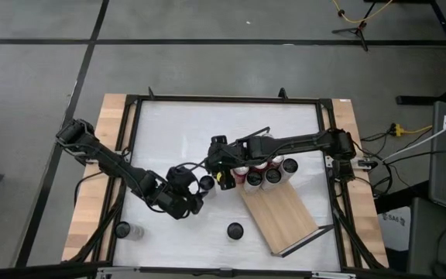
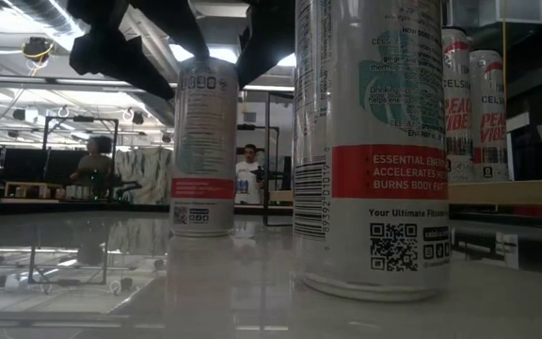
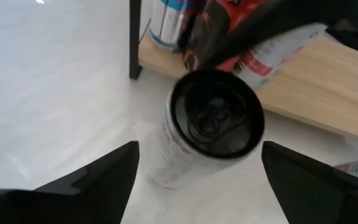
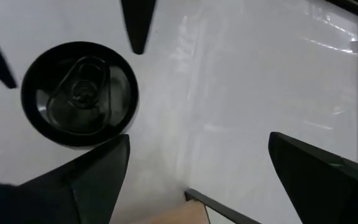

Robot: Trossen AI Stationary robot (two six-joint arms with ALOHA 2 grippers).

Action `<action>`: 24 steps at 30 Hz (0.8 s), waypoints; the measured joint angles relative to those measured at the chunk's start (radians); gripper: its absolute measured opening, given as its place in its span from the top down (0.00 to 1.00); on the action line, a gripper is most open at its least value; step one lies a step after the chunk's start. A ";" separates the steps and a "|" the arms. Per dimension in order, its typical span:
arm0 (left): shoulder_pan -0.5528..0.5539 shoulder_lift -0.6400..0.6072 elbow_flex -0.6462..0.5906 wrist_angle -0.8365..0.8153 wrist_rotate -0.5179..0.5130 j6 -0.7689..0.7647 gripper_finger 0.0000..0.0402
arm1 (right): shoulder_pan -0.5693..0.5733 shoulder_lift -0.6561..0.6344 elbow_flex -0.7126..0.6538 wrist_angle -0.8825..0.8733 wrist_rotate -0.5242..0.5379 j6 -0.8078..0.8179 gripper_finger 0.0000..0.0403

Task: Place canned beverage on shelf
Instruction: Put the white pink soda can on the shelf aligned with the other white pink soda cans

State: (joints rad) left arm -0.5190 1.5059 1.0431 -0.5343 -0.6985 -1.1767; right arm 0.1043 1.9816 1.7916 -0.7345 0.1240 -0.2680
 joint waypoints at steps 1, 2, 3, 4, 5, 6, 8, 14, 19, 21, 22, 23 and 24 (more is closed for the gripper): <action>0.000 0.000 0.000 -0.002 -0.006 0.000 0.17 | 0.000 0.000 0.000 0.000 -0.007 0.000 0.07; 0.000 0.000 0.000 -0.005 -0.009 0.000 0.17 | 0.000 0.000 0.000 -0.001 -0.012 0.000 0.07; 0.000 0.000 0.000 -0.008 -0.012 0.000 0.17 | 0.000 0.000 0.000 -0.001 -0.012 0.000 0.07; 0.000 0.000 0.000 -0.010 -0.015 0.000 0.17 | 0.000 0.000 0.000 -0.001 -0.012 0.000 0.07; 0.000 0.000 0.000 -0.015 -0.016 0.000 0.17 | 0.000 0.000 0.000 -0.001 -0.012 0.000 0.07; 0.000 0.000 0.001 -0.022 -0.016 0.000 0.17 | 0.000 0.000 0.000 -0.001 -0.012 0.000 0.07; 0.000 0.000 0.001 -0.040 -0.017 0.000 0.17 | 0.000 0.000 0.000 -0.001 -0.012 0.000 0.07; -0.001 0.000 0.001 -0.063 -0.018 0.005 0.17 | 0.000 0.000 0.000 -0.002 -0.012 0.000 0.07; -0.001 0.000 0.001 -0.066 -0.017 0.008 0.17 | 0.000 0.000 0.000 -0.002 -0.012 -0.001 0.07; -0.001 0.000 0.001 -0.076 -0.013 0.008 0.17 | 0.000 0.000 0.000 -0.005 -0.013 -0.002 0.07; -0.001 0.000 0.001 -0.084 -0.005 0.008 0.17 | 0.000 0.000 0.000 -0.008 -0.014 -0.002 0.07; 0.000 0.000 0.001 -0.091 0.007 0.007 0.17 | 0.000 0.000 0.000 -0.014 -0.015 -0.002 0.07; 0.000 0.000 0.001 -0.099 0.019 0.005 0.17 | 0.000 0.000 0.000 -0.022 -0.015 -0.002 0.07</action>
State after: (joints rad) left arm -0.5190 1.5059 1.0443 -0.6337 -0.6792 -1.1714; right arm 0.1043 1.9812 1.7920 -0.7564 0.1093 -0.2703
